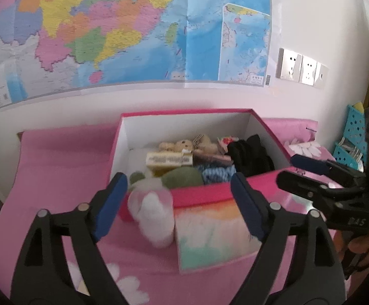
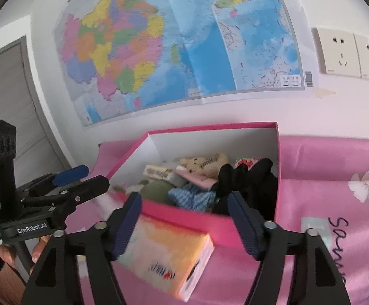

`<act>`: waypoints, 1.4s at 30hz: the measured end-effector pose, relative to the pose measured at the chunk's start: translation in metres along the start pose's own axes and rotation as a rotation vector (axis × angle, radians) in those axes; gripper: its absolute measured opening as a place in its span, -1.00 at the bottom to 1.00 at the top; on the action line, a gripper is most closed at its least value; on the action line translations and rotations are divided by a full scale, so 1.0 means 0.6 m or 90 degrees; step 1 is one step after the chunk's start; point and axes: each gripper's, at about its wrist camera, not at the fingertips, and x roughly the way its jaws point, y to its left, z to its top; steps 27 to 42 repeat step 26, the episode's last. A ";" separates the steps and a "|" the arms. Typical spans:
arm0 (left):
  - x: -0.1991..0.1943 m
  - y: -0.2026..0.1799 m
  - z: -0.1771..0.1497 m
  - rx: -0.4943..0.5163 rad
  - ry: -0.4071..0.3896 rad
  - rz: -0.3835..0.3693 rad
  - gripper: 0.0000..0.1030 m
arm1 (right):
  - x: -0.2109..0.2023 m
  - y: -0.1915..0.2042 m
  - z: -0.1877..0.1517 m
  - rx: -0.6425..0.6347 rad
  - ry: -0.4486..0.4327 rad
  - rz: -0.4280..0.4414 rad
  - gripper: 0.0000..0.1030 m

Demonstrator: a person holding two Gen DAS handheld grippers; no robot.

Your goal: Organize soft objects

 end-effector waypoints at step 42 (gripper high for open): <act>-0.035 0.000 -0.163 -0.012 0.113 0.068 0.96 | -0.064 0.097 -0.168 -0.047 0.046 -0.078 1.00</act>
